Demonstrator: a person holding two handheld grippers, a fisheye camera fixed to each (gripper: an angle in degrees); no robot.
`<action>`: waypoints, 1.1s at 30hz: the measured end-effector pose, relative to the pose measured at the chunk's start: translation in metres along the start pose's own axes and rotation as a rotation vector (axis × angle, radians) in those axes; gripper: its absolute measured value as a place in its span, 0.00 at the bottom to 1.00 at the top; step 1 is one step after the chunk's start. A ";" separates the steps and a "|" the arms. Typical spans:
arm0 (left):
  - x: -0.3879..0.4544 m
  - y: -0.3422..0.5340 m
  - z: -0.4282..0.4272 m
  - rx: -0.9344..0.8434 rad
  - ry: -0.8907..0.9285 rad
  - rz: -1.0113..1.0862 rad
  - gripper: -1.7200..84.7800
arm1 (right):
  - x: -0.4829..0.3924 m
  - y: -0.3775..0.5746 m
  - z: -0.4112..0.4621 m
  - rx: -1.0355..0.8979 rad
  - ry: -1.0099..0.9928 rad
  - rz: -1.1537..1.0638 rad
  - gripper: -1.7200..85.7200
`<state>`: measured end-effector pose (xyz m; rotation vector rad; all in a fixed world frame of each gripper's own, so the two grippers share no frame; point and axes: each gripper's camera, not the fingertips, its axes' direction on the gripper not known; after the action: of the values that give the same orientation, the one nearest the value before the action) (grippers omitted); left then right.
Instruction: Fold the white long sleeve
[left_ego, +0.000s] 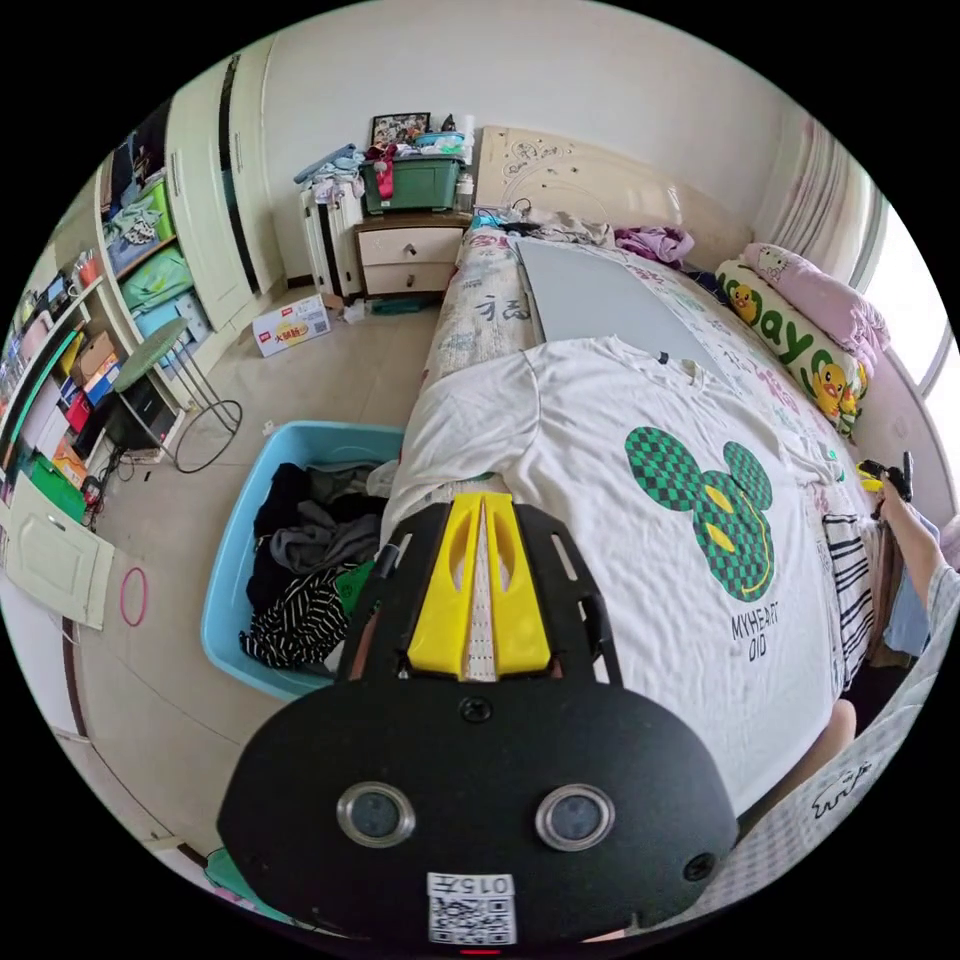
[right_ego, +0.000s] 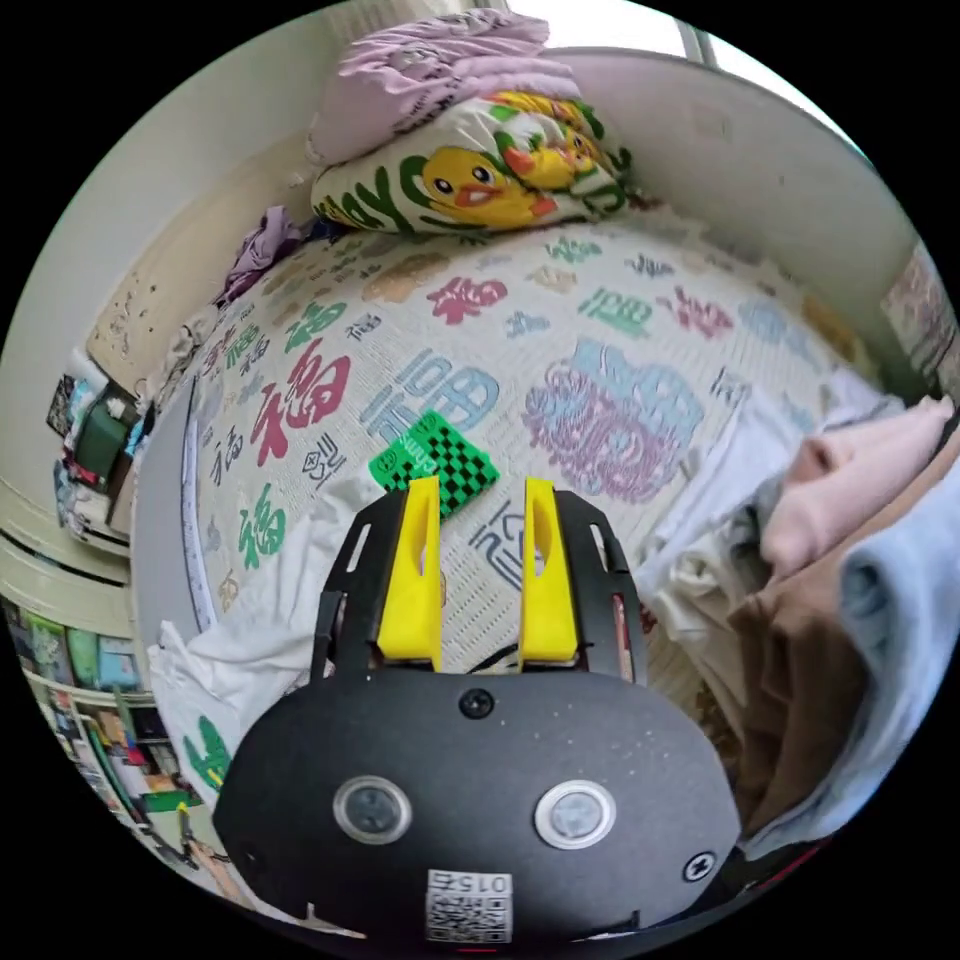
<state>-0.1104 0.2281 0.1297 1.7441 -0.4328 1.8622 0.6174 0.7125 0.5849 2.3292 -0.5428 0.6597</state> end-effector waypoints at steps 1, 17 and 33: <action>-0.001 0.000 0.001 -0.005 0.002 -0.001 0.01 | 0.011 0.000 0.005 -0.011 -0.059 0.027 0.16; -0.070 -0.005 -0.016 -0.009 -0.010 -0.074 0.01 | 0.010 -0.009 -0.024 0.069 0.028 0.137 0.08; -0.038 -0.217 0.110 -0.065 0.252 0.098 0.05 | -0.534 0.224 0.000 -0.186 -0.187 -1.009 0.09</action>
<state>0.1061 0.3316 0.0751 1.4449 -0.4806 2.0809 0.0777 0.6638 0.3805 2.1226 0.4848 -0.0888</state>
